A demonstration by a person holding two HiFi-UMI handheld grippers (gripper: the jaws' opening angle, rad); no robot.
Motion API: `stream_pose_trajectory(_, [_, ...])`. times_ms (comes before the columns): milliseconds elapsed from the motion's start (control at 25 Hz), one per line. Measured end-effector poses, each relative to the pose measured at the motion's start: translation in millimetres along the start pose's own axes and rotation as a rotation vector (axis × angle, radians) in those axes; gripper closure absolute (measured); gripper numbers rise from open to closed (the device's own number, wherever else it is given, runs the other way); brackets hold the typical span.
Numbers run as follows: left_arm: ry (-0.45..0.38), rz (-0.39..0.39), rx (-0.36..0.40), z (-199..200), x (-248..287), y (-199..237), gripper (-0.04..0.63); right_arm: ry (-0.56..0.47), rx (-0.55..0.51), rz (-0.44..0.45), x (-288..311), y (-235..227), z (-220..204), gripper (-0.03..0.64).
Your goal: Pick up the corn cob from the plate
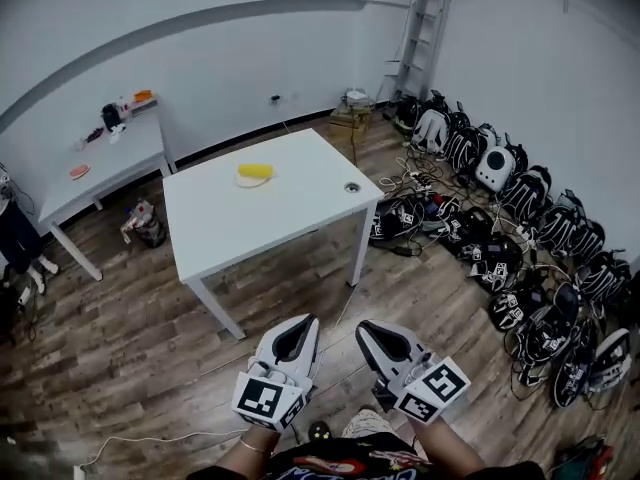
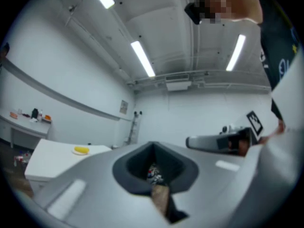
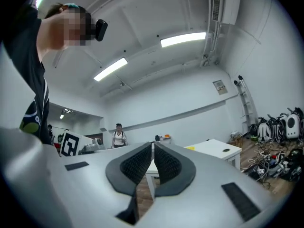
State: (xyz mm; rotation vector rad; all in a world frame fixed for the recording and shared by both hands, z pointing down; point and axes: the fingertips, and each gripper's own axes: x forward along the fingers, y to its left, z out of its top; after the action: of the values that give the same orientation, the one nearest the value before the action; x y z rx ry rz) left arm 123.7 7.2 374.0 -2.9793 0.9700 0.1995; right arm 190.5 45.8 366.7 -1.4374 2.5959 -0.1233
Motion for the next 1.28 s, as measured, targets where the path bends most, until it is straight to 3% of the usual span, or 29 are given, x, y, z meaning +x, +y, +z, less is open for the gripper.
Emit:
stream_pose_trajectory(240, [0.012, 0.093, 0.037, -8.3, 62.1, 77.5, 0.597, 0.000, 0.014, 0.069, 91.3, -67.2, -5.2, 0.600])
stream_pose_trajectory(520, [0.062, 0.255, 0.119, -12.4, 167.5, 198.2, 0.597, -0.028, 0.050, 0.212, 227.3, -185.9, 3.8, 0.600])
stream_pose_trajectory(680, [0.070, 0.372, 0.090, -21.0, 214.0, 263.9, 0.597, 0.016, 0.069, 0.273, 301.7, -245.7, -3.1, 0.600])
stream_pose_trajectory(960, [0.142, 0.438, 0.098, -38.7, 252.8, 333.6, 0.597, 0.122, 0.098, 0.374, 397.6, -286.1, -34.6, 0.598])
stream_pose_trajectory(1280, [0.136, 0.474, 0.081, -42.9, 283.8, 427.7, 0.597, 0.193, -0.007, 0.405, 506.8, -316.1, -51.3, 0.592])
